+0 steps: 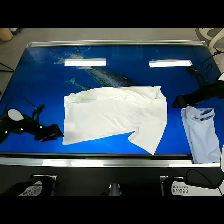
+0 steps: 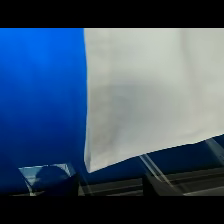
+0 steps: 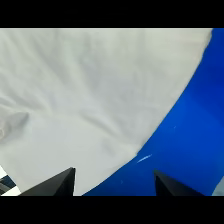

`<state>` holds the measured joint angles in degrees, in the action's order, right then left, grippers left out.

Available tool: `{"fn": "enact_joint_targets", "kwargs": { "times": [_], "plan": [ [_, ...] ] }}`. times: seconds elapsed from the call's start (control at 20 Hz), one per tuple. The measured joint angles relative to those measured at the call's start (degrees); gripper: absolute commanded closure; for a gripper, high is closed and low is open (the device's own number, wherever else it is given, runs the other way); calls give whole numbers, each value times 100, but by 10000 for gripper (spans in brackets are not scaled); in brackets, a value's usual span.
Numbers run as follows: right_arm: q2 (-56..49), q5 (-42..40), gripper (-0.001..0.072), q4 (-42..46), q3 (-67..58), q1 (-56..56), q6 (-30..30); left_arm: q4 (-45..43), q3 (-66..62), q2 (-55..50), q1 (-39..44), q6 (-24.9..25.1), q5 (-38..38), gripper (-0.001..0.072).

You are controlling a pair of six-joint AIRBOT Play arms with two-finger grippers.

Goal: Fold the shirts.

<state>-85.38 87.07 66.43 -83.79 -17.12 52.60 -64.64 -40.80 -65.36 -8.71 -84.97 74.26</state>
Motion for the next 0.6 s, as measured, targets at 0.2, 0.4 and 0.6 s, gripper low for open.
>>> {"fn": "enact_joint_targets", "kwargs": {
  "times": [0.2, 0.4, 0.6],
  "plan": [
    [4, 103, 228, 48, 35, 216, -105, 15, 520, -42, -83, 13, -310, 165],
    [4, 120, 229, 280, 46, 280, -129, 177, 656, -271, 37, 15, -474, 179],
    [4, 149, 228, 442, 46, 302, -146, 503, 704, -385, 157, -7, -881, 391]
  ]
}}
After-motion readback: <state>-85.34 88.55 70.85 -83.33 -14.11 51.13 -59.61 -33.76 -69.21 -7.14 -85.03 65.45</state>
